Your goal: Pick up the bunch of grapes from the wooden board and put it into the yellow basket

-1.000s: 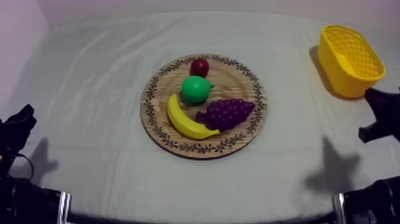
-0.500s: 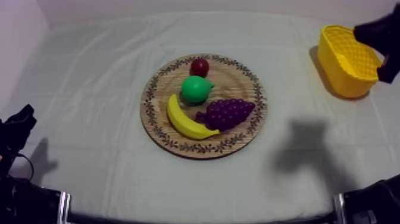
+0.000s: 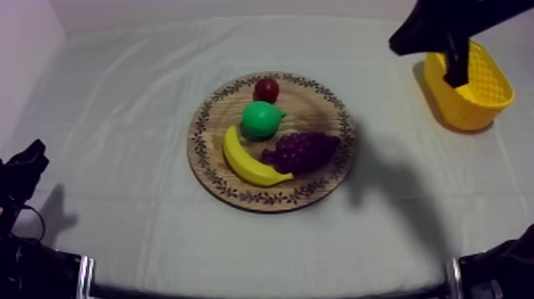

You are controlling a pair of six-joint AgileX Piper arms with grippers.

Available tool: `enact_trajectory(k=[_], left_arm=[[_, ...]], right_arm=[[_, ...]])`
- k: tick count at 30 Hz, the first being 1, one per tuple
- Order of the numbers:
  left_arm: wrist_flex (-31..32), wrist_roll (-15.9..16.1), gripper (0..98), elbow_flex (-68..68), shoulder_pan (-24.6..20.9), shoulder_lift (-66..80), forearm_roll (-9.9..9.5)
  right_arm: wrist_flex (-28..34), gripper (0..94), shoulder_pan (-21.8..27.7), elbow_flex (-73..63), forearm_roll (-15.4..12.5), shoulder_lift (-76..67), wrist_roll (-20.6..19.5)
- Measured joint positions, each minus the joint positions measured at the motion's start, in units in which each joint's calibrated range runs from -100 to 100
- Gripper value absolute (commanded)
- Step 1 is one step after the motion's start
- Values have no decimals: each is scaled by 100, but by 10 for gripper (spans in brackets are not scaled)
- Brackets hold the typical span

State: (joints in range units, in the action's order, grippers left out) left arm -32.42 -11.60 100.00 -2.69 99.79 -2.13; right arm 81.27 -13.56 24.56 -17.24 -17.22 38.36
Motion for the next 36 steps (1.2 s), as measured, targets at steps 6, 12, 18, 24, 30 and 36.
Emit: enact_trajectory(k=[6,12,18,24,30,36], left_arm=[[0,0,1,0,0,0,0],[0,0,1,0,0,0,0],[0,0,1,0,0,0,0],[0,0,1,0,0,0,0],[0,0,1,0,0,0,0],[0,0,1,0,0,0,0]], right_arm=[[-19,346,-210,-39,66,643,101],[-80,683,-418,41,206,1039,102],[-208,735,-643,17,235,1363,111],[-470,743,-858,-12,223,1837,136],[-833,743,-1000,-45,209,2417,163],[-1094,738,-1069,-282,157,3059,192]])
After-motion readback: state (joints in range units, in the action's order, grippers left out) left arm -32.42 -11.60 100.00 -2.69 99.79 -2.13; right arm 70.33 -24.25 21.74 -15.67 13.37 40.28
